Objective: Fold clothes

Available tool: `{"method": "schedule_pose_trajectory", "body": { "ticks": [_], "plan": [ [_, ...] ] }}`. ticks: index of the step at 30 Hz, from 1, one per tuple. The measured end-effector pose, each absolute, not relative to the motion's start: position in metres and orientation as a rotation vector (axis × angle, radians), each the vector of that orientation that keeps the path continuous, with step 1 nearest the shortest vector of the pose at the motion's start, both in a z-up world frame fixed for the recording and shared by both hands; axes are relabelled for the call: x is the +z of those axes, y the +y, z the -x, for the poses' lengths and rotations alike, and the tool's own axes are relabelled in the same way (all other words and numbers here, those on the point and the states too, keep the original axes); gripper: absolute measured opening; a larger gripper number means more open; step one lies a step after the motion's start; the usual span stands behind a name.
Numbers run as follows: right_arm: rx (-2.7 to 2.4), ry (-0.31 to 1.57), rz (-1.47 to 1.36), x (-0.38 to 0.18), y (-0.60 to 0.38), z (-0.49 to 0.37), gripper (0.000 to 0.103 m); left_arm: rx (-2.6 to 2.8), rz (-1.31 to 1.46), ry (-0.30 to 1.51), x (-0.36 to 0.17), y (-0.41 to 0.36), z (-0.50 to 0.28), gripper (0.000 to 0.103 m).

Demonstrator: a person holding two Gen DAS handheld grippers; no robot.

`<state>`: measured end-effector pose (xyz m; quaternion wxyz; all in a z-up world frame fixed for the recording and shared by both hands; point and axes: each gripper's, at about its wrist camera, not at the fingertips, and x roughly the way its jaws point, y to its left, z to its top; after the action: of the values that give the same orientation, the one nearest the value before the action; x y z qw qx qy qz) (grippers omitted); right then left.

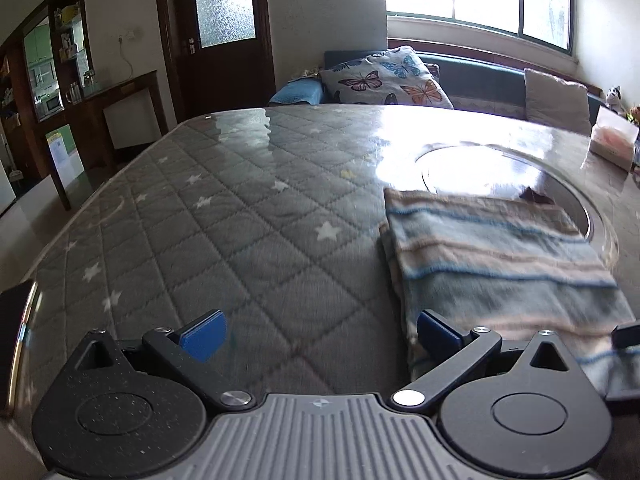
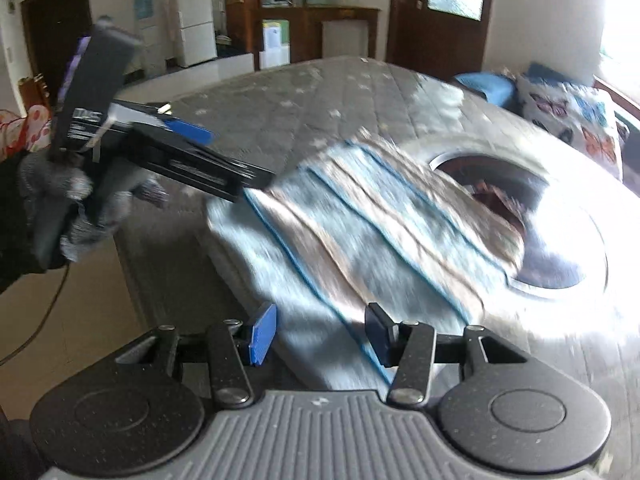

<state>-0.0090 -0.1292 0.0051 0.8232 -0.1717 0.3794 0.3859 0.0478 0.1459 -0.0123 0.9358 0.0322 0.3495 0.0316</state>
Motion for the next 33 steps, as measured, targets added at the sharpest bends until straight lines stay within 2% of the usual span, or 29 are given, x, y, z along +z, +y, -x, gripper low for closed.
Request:
{"method": "schedule_pose_trajectory", "body": {
  "ticks": [13,33],
  "plan": [
    [0.761,0.788,0.298,0.009,-0.151,-0.012,0.050,0.059,-0.065,0.669,0.004,0.147,-0.040,0.103],
    [0.683,0.821,0.241,0.001,-0.149,-0.058,0.049,0.054,-0.072,0.726,-0.013,0.144,-0.112,0.102]
  ]
}}
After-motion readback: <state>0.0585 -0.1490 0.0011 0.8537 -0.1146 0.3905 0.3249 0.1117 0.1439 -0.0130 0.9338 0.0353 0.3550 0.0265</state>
